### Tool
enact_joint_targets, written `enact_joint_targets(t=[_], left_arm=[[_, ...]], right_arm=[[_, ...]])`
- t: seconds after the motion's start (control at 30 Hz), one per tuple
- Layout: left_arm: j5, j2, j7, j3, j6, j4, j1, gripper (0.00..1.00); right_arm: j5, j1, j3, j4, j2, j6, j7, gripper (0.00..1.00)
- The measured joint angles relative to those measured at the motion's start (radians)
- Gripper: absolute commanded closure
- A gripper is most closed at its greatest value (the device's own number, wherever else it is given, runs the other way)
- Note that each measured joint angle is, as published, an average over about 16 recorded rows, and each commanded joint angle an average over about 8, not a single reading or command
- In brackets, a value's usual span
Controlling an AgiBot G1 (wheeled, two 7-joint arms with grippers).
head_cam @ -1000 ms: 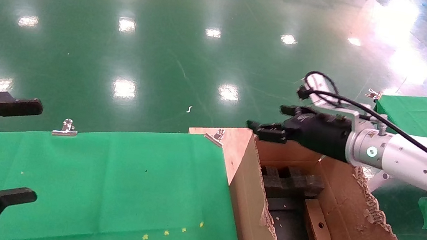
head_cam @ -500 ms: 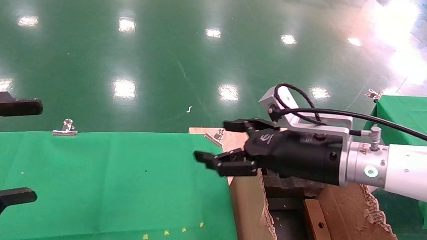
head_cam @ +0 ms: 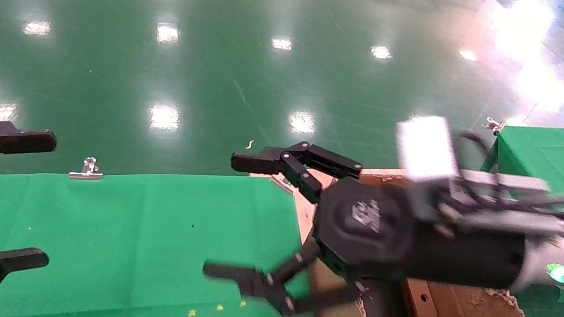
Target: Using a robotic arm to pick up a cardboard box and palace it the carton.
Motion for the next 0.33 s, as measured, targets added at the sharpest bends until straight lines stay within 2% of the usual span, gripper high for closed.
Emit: enact_joint_targets(t=[0.13, 0.33], left_arm=[[0.000, 0.000, 0.000, 0.000, 0.000, 0.000, 0.000, 0.00], [0.000, 0.000, 0.000, 0.000, 0.000, 0.000, 0.000, 0.00]], right_arm=[[0.043, -0.022, 0.048, -0.003, -0.009, -0.053, -0.047, 0.00], [0.073, -0.038, 0.082, -0.005, -0.014, -0.090, -0.076, 0.00]])
